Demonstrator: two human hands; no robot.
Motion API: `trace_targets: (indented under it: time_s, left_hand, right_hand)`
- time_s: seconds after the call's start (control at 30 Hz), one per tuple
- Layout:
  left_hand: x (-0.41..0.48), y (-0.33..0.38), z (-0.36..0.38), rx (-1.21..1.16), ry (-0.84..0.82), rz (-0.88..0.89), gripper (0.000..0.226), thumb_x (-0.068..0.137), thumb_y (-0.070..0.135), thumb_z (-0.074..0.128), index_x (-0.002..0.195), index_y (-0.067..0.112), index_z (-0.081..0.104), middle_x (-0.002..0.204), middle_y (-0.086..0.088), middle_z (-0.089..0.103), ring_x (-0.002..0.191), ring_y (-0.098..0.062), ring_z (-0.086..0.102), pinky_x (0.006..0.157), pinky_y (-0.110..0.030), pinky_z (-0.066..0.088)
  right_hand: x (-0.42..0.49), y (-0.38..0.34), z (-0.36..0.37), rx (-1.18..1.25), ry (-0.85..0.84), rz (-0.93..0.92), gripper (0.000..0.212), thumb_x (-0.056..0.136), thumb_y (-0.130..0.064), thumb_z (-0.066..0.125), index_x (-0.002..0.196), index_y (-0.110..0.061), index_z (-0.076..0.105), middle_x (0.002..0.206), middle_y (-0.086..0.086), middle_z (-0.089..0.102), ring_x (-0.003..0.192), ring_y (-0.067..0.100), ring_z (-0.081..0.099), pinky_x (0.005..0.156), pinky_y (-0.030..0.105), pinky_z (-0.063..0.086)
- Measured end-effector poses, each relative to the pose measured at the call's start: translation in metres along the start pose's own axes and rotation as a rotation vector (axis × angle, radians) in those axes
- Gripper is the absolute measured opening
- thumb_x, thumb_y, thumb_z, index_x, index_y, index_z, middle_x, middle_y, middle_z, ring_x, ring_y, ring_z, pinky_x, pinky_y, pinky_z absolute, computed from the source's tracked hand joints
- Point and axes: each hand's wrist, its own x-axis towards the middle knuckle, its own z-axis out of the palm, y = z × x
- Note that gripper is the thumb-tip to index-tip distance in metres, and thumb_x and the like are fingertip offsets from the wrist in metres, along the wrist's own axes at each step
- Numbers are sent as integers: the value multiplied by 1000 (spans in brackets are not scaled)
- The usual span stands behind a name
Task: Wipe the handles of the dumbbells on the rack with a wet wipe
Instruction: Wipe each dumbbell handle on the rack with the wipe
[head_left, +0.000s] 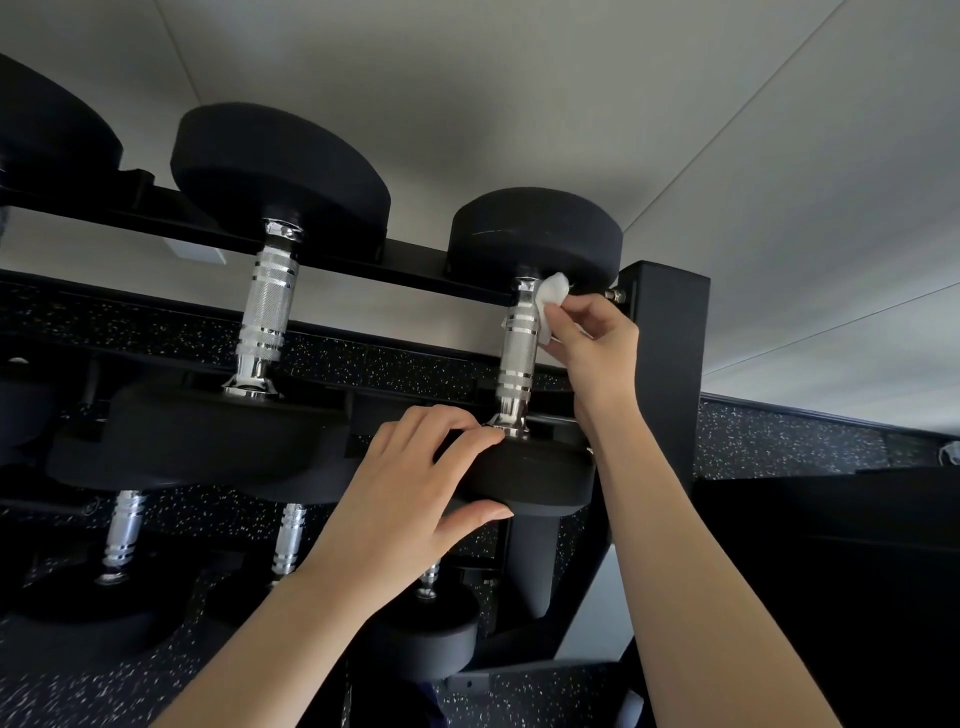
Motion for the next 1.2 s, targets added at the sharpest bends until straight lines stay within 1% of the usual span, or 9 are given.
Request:
trace_targets:
  time_s: [0.17, 0.23, 0.37, 0.5, 0.6, 0.73, 1.0, 1.13, 1.2]
  left_hand:
    - [0, 1, 1, -12, 4, 0, 53, 84, 57, 48, 123, 22, 51, 116, 4, 50, 107, -16, 47, 86, -31, 42]
    - [0, 1, 0, -11, 1, -3, 53, 84, 57, 48, 123, 22, 51, 117, 4, 50, 107, -16, 48, 86, -32, 43]
    - [-1, 1, 0, -7, -2, -6, 53, 85, 57, 48, 124, 22, 50, 117, 4, 50, 108, -16, 48, 86, -32, 43]
    - [-1, 2, 0, -12, -2, -10, 52, 84, 56, 48, 125, 24, 48, 117, 5, 49, 108, -16, 47, 86, -33, 44]
    - [-1, 2, 0, -10, -7, -12, 52, 84, 56, 47, 125, 24, 47, 118, 5, 49, 108, -16, 47, 86, -33, 43]
    - [-1, 3, 0, -4, -9, -11, 51, 84, 56, 47, 125, 25, 46, 117, 5, 49, 108, -16, 47, 86, -33, 44]
    - [-2, 3, 0, -4, -1, -16, 52, 84, 56, 48, 125, 24, 48, 118, 5, 49, 109, -16, 46, 87, -33, 42]
    - [-2, 3, 1, -6, 1, -19, 53, 85, 56, 47, 125, 22, 49, 117, 4, 49, 108, -16, 46, 87, -34, 43]
    - [-2, 3, 0, -7, 0, -22, 53, 84, 56, 46, 125, 22, 50, 117, 4, 50, 107, -16, 47, 86, -35, 44]
  right_hand:
    - [10, 4, 3, 90, -48, 75, 10, 88, -5, 60, 82, -8, 53, 85, 12, 64, 80, 24, 61, 82, 48, 54]
    - [13, 8, 3, 204, -112, 120, 4, 91, -3, 56, 93, -5, 53, 87, 11, 66, 84, 24, 64, 84, 44, 56]
    - [18, 15, 3, 429, -260, 222, 33, 93, -2, 50, 124, 6, 44, 113, 23, 61, 101, 29, 60, 87, 41, 53]
    - [20, 18, 2, 491, -310, 276, 44, 93, -4, 49, 133, 10, 36, 127, 33, 49, 109, 37, 52, 82, 36, 54]
    - [19, 23, -2, 418, -411, 263, 41, 94, -6, 46, 131, 10, 36, 127, 37, 47, 111, 43, 53, 78, 36, 53]
    - [13, 26, -11, 368, -482, 271, 34, 94, 3, 43, 128, 4, 40, 113, 21, 57, 107, 33, 58, 83, 38, 54]
    - [-5, 30, -24, 279, -596, 326, 19, 90, 10, 45, 99, -6, 48, 98, 14, 64, 97, 27, 65, 89, 40, 54]
    - [-13, 30, -29, 186, -627, 322, 16, 90, 8, 49, 95, -7, 50, 91, 10, 67, 88, 21, 68, 84, 35, 56]
    - [-16, 27, -32, 147, -634, 344, 16, 89, 9, 50, 93, -6, 50, 85, 6, 68, 80, 16, 69, 72, 25, 58]
